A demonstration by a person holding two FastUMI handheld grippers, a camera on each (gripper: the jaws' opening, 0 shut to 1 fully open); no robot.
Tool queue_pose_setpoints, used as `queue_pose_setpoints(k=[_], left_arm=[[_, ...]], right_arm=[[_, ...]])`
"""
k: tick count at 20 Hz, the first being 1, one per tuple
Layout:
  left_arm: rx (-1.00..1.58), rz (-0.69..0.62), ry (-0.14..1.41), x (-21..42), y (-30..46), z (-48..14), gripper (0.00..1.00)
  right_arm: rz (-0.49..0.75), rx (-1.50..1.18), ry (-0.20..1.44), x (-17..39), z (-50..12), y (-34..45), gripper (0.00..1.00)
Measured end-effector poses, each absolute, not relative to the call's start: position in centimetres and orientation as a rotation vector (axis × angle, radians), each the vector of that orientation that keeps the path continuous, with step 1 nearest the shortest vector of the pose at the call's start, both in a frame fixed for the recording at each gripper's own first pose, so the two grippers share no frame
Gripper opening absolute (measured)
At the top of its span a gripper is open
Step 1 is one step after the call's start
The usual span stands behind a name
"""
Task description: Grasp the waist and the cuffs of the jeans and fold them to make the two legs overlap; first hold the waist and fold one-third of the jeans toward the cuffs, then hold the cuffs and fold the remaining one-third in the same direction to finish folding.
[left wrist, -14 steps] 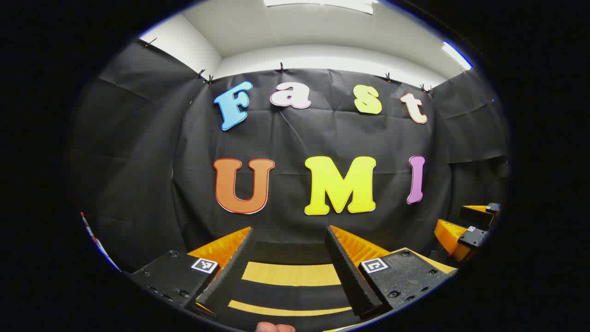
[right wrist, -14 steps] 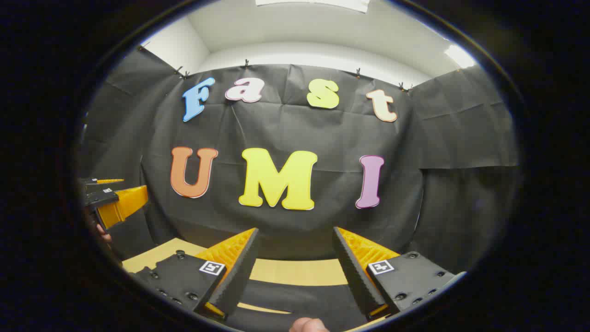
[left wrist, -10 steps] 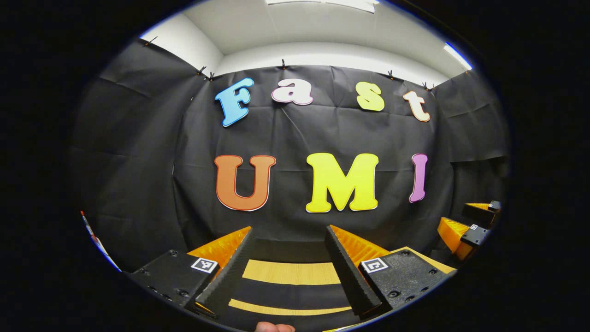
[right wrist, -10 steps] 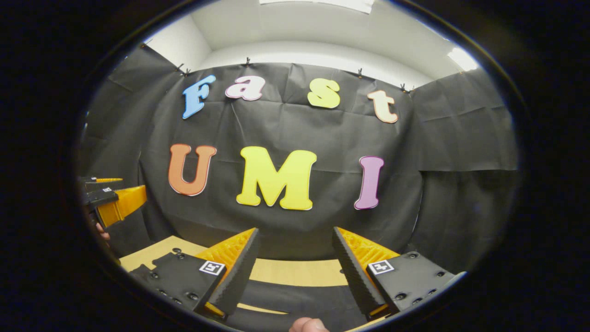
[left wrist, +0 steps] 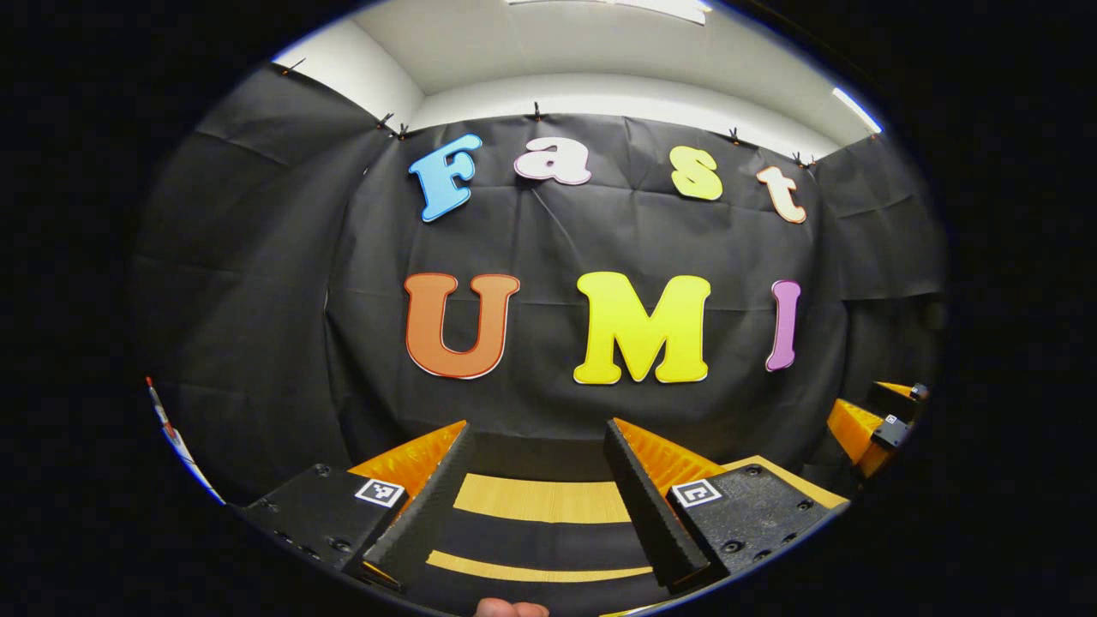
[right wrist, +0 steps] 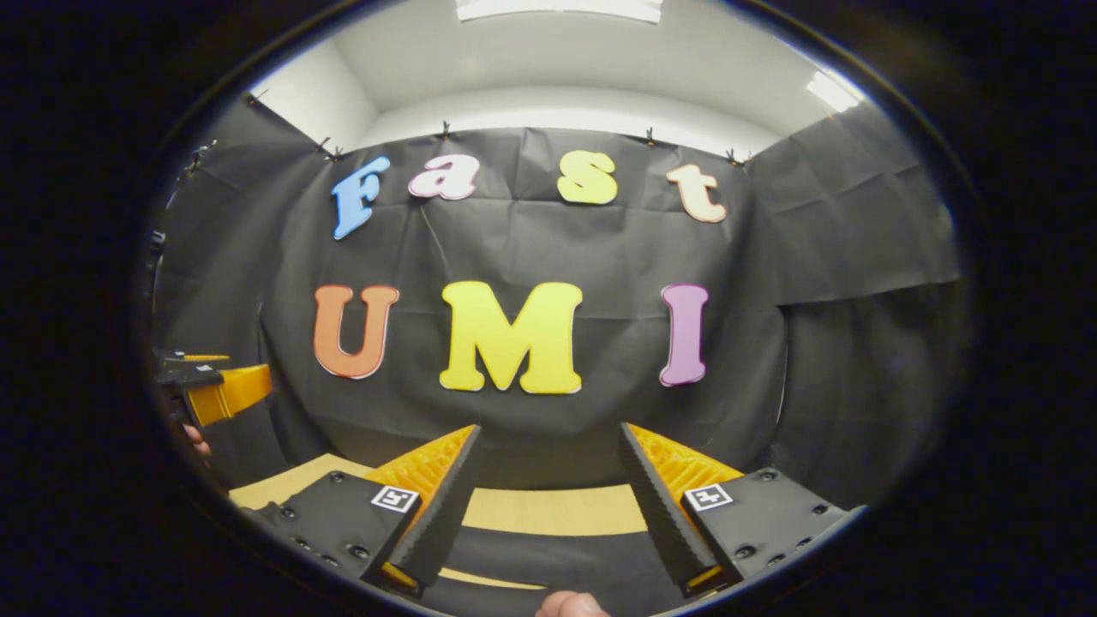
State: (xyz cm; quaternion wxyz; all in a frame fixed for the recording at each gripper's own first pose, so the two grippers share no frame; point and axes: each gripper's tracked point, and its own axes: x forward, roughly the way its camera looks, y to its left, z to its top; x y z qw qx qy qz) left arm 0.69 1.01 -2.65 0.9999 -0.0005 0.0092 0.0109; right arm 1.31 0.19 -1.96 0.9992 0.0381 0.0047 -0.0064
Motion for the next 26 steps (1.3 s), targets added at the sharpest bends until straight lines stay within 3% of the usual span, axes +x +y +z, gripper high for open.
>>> queue_pose_setpoints(k=[10,12,15,20,23,24,26], left_arm=[[-0.005,0.003,0.042,1.8,1.2,-6.1,0.97],[-0.032,-0.004,0.078,2.0,0.8,-7.7,0.97],[-0.003,0.018,0.105,1.4,1.5,-8.8,0.97],[0.03,0.019,0.153,1.2,2.7,-10.6,0.97],[0.042,0.083,0.221,0.5,5.9,-12.9,0.98],[0.047,0.103,0.238,0.0,7.1,-13.5,0.98],[0.061,0.152,0.285,-0.7,10.0,-15.1,1.0]], right_arm=[[-0.058,0.071,0.071,3.0,-6.6,-3.4,0.94],[-0.053,0.068,0.089,3.1,-7.3,-3.8,0.99],[-0.063,0.022,0.097,2.5,-7.7,-5.5,0.94],[-0.141,-0.025,0.162,1.2,-10.2,-11.6,0.94],[-0.237,0.04,0.263,0.4,-13.2,-16.7,0.94],[-0.267,0.06,0.305,-0.1,-14.5,-18.2,0.99],[-0.312,0.082,0.373,-0.8,-17.0,-21.1,0.94]])
